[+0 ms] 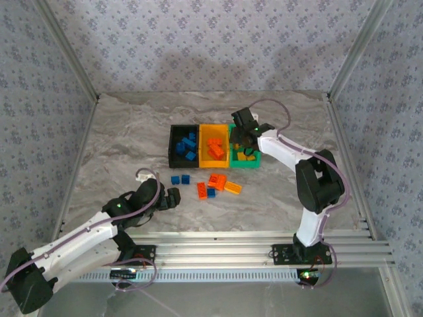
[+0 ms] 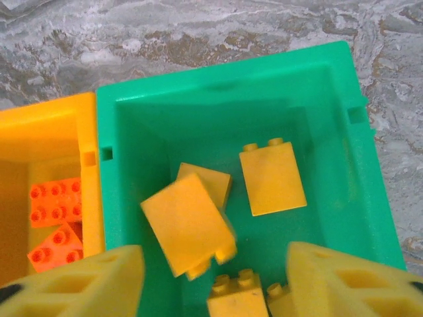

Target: Sort the legos into containers by color

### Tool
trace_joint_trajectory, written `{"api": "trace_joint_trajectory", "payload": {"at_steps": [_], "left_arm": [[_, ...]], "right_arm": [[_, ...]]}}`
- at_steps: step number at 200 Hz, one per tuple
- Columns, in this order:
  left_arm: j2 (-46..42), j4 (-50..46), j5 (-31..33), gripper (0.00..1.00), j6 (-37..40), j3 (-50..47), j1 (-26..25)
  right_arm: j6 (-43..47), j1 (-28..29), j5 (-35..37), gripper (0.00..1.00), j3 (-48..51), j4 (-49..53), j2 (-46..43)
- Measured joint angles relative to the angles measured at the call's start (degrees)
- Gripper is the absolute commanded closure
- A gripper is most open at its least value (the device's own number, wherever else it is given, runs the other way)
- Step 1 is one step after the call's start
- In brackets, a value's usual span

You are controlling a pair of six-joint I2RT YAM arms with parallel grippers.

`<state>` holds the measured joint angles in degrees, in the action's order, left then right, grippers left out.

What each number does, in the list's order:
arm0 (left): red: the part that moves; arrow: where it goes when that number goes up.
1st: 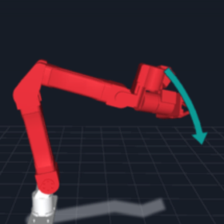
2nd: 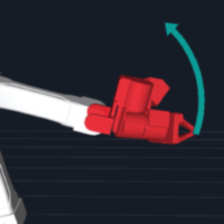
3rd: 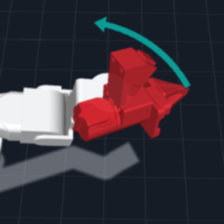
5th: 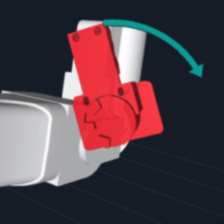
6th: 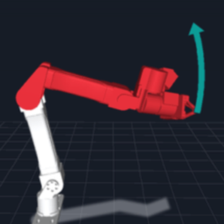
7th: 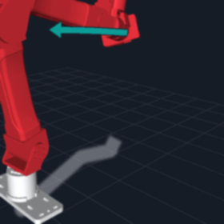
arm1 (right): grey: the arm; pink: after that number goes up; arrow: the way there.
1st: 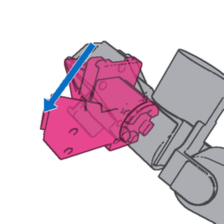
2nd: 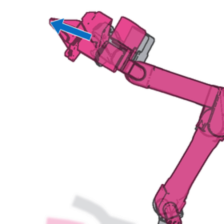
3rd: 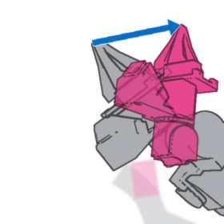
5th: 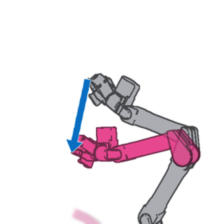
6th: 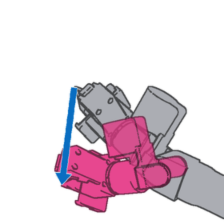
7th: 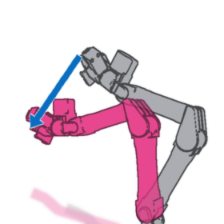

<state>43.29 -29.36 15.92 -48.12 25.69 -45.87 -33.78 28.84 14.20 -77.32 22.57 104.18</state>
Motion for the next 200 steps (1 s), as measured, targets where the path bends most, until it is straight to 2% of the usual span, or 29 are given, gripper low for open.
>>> {"api": "trace_joint_trajectory", "payload": {"at_steps": [41, 70, 93, 142, 200], "left_arm": [[2.4, 0.9, 0.0, 0.01, 0.5, 0.0, 0.1], [8.9, 2.4, 0.4, 0.09, 2.4, 1.5, 0.6], [14.6, 4.8, 2.5, 0.11, 4.2, 4.3, 1.0], [23.8, 15.5, 2.1, 0.16, 7.7, 6.9, 8.3], [32.7, 23.1, -0.2, 0.27, 10.6, 9.9, 10.9]], "right_arm": [[-0.1, 0.8, 0.0, 0.23, 1.4, -0.5, -3.4], [-0.1, 3.4, -0.1, 0.22, 5.2, -2.3, -10.4], [-0.1, 5.5, -0.1, 0.22, 7.9, -4.0, -14.4], [-0.3, 6.4, -0.5, 0.22, 14.0, -4.6, -17.6], [-0.3, 6.3, -0.5, 0.21, 16.7, -4.9, -20.6]]}}
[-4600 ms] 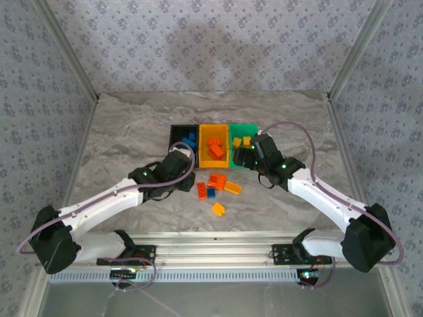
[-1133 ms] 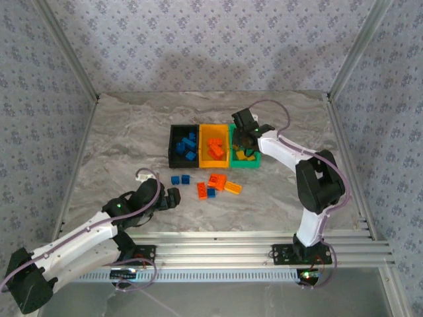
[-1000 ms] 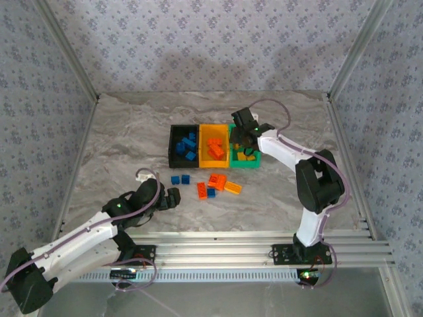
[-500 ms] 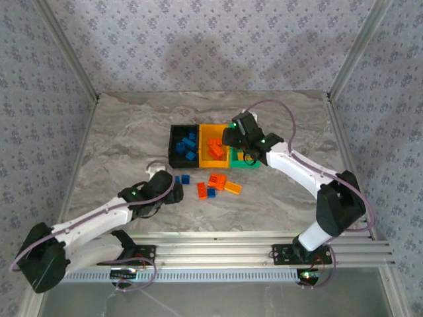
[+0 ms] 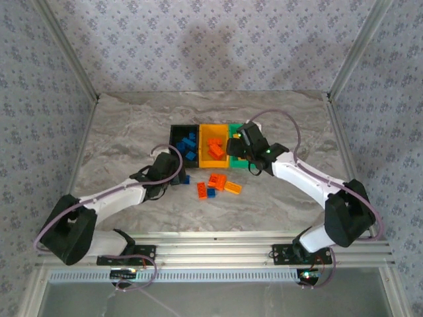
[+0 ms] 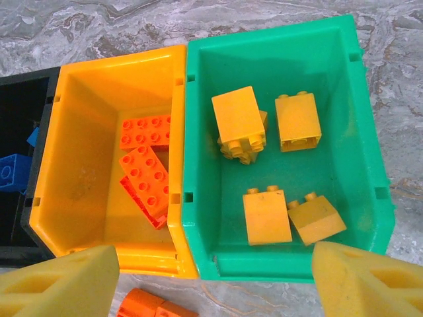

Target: Sort the legos into containers by color

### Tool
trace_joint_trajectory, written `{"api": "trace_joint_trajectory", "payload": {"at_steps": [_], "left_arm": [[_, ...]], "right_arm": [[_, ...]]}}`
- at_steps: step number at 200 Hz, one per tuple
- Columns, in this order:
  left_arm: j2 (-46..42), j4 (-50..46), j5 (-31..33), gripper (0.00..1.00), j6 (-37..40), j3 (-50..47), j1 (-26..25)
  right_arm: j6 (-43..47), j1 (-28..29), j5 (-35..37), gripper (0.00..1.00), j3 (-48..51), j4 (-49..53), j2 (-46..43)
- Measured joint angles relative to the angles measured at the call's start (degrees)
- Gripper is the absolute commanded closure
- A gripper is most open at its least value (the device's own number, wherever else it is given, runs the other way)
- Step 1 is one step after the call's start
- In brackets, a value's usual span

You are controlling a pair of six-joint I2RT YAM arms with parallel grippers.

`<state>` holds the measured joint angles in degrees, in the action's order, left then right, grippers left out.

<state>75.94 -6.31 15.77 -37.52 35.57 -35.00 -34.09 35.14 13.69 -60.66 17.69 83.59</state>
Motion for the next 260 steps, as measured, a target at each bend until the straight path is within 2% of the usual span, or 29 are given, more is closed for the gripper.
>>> {"api": "trace_joint_trajectory", "payload": {"at_steps": [54, 101, 135, 174, 208, 229, 237, 260], "left_arm": [[4.9, 1.7, -0.7, 0.41, 0.1, 0.0, 1.0], [4.9, 2.4, -0.7, 0.43, -0.2, -0.5, 1.0], [6.1, 4.0, -0.8, 0.52, -0.7, -0.5, 1.0], [6.4, 4.3, -0.8, 0.53, -1.4, -0.5, 1.0], [1.3, 1.3, -1.0, 0.55, -2.1, -3.8, 0.8], [-3.4, -0.8, -1.2, 0.54, -3.1, -6.9, 0.0], [-4.7, -1.5, -1.4, 0.51, -3.3, -7.7, -0.3], [-6.6, -4.1, -1.6, 0.29, -4.4, -8.0, -1.3]], "right_arm": [[0.0, -0.2, 0.0, 0.21, 1.4, -0.2, -2.6], [0.0, -0.3, 0.0, 0.21, 1.9, -0.4, -4.0], [0.0, -0.3, 0.0, 0.21, 1.9, -0.4, -4.2], [0.0, -0.4, 0.0, 0.21, 2.8, -0.4, -5.5], [0.0, -0.8, 0.0, 0.20, 3.8, -0.4, -6.9], [0.0, -0.9, 0.0, 0.20, 4.2, -0.6, -7.1], [0.0, -0.9, 0.0, 0.20, 4.3, -0.6, -7.1], [0.0, -0.9, 0.0, 0.20, 4.4, -0.8, -7.1]]}}
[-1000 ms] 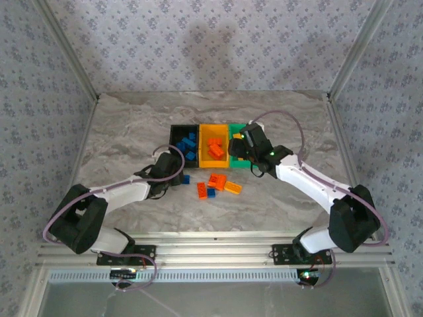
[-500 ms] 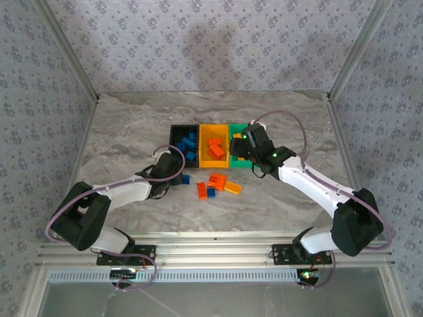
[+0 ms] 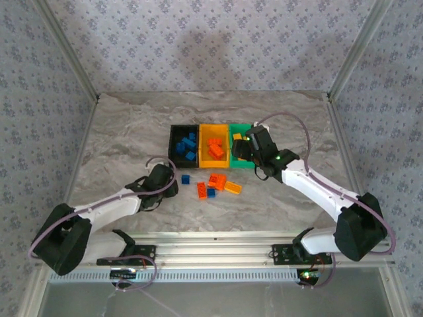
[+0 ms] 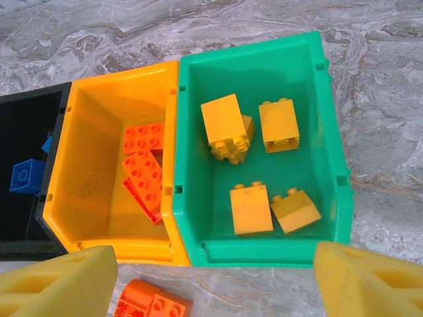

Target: Sort the legos into containers by color

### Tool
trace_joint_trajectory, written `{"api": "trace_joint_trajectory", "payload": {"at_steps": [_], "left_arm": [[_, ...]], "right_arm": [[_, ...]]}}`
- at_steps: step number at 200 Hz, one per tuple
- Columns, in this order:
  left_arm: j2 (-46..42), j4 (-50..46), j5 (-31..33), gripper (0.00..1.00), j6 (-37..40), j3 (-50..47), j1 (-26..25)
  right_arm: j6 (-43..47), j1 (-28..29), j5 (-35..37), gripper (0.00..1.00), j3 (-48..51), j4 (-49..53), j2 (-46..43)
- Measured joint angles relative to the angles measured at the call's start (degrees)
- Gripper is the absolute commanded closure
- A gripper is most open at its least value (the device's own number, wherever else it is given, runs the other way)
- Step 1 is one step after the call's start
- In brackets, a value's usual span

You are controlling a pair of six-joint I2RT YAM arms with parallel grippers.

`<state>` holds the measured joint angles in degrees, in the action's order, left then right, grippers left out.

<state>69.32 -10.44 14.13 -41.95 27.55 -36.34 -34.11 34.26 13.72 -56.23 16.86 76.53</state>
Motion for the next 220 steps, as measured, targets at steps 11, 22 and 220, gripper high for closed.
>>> {"api": "trace_joint_trajectory", "payload": {"at_steps": [11, 22, 220], "left_arm": [[-0.9, -1.2, -0.1, 0.23, 0.4, 0.0, -0.6], [-1.6, -2.0, 0.2, 0.20, -0.1, 0.0, -1.0], [-0.1, -5.7, 0.0, 0.67, 0.8, 3.2, -1.6]], "right_arm": [[0.0, 0.0, 0.0, 0.20, 0.0, 0.0, 0.0], [-0.1, 0.0, 0.0, 0.20, 0.0, 0.0, 0.0], [-0.6, -1.4, 0.0, 0.20, 2.7, -0.4, -3.1]]}}
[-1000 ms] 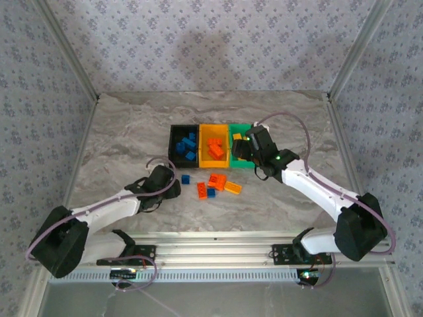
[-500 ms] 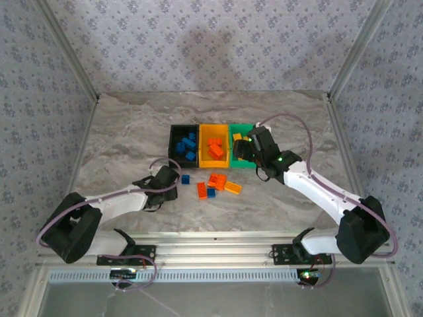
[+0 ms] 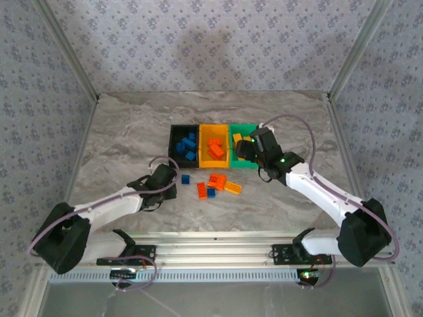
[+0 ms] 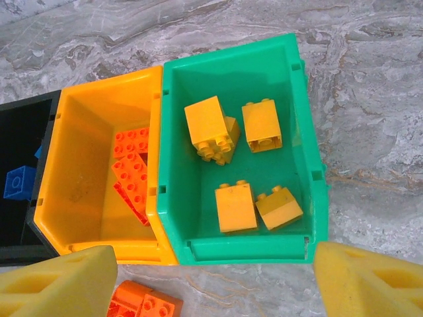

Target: Sort the legos into containers by color

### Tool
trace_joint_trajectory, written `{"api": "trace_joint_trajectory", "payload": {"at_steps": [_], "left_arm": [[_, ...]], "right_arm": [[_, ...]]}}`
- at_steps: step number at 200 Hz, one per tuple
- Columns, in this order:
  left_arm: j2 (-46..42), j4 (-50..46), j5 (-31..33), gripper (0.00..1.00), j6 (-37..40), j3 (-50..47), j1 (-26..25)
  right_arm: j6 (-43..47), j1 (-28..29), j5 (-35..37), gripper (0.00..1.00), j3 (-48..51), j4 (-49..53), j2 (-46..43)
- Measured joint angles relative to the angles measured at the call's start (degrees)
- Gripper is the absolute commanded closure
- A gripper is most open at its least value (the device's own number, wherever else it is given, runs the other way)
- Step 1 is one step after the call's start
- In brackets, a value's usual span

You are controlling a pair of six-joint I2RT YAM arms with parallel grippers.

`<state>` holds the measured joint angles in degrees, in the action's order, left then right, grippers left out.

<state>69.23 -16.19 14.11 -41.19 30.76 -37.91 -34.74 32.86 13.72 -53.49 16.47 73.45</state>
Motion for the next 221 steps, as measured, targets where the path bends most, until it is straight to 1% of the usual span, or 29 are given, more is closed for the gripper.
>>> {"api": "trace_joint_trajectory", "payload": {"at_steps": [24, 46, 63, 89, 111, 122, 130, 154, 163, 178, 190, 200, 221], "left_arm": [[-1.0, -2.2, 0.1, 0.68, 0.2, 6.3, 0.0], [2.6, -1.7, 0.5, 0.69, 1.2, 14.4, 0.5], [9.0, -0.7, 0.5, 0.70, 2.0, 21.4, 2.1], [20.4, -0.1, 0.6, 0.70, 3.4, 31.1, 4.5], [28.1, -0.5, 1.0, 0.70, 4.4, 37.5, 6.1], [31.2, -0.6, 1.2, 0.69, 4.8, 40.1, 6.8], [33.1, -0.8, 1.2, 0.64, 5.0, 42.0, 7.3], [36.3, -1.3, 1.1, 0.40, 5.7, 45.4, 8.3], [36.7, -1.7, 1.1, 0.33, 6.1, 46.2, 8.5], [36.7, -2.0, 0.9, 0.27, 6.1, 46.9, 8.4], [36.6, -1.9, 0.5, 0.25, 6.2, 47.3, 8.4], [36.1, -2.1, 0.2, 0.21, 6.1, 47.3, 8.2], [32.0, -1.4, -0.6, 0.16, 5.8, 44.7, 7.6]], "right_arm": [[-0.3, 0.0, 0.0, 0.20, 1.6, -0.4, -1.3], [-1.1, 0.0, -0.1, 0.20, 2.9, -0.5, -1.8], [-1.5, 0.0, -0.5, 0.20, 3.7, -0.7, -1.8], [-1.8, 0.2, -1.2, 0.20, 5.2, -0.7, -2.3], [-1.9, 0.7, -1.7, 0.19, 7.1, -0.7, -3.9], [-1.9, 1.2, -2.2, 0.19, 7.9, -0.7, -4.8], [-1.9, 1.5, -2.6, 0.19, 8.4, -0.7, -5.4], [-1.9, 2.4, -4.3, 0.18, 9.7, -0.9, -6.0], [-1.9, 2.8, -4.8, 0.18, 10.2, -0.9, -6.0], [-1.9, 3.5, -5.5, 0.17, 11.0, -0.9, -5.9], [-2.1, 4.0, -5.7, 0.17, 11.5, -0.9, -6.0], [-2.4, 4.4, -5.8, 0.17, 11.7, -0.9, -6.0], [-2.6, 4.9, -5.8, 0.17, 12.1, -0.9, -6.0]]}}
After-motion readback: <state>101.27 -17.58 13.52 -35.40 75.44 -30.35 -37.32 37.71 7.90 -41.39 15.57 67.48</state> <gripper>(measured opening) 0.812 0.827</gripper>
